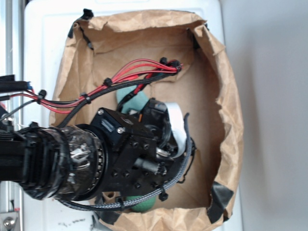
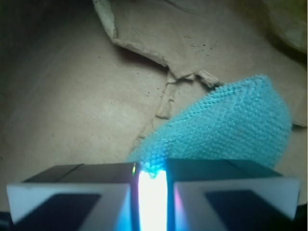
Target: Grab the blue cloth.
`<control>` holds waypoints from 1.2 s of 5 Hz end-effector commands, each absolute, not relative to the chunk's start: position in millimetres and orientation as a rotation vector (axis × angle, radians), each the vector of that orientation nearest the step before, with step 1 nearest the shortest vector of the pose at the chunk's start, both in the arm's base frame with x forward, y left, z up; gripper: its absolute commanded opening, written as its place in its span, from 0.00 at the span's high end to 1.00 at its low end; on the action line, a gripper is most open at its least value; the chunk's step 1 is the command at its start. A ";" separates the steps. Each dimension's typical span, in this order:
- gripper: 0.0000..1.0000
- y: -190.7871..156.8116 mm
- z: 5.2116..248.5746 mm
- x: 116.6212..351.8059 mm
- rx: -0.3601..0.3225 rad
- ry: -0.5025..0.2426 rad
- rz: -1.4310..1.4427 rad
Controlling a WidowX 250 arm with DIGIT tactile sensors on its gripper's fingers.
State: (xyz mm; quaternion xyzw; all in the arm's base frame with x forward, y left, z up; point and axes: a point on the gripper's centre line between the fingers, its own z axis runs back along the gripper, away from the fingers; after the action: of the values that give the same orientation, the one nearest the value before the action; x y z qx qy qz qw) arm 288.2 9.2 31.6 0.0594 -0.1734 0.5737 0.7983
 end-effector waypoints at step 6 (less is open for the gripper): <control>1.00 -2.8 157.2 288.3 -0.102 -0.380 0.871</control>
State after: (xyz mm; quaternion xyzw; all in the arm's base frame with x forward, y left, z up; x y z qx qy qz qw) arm 286.3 -2.3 147.2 -0.0318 -0.1628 0.4236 0.8905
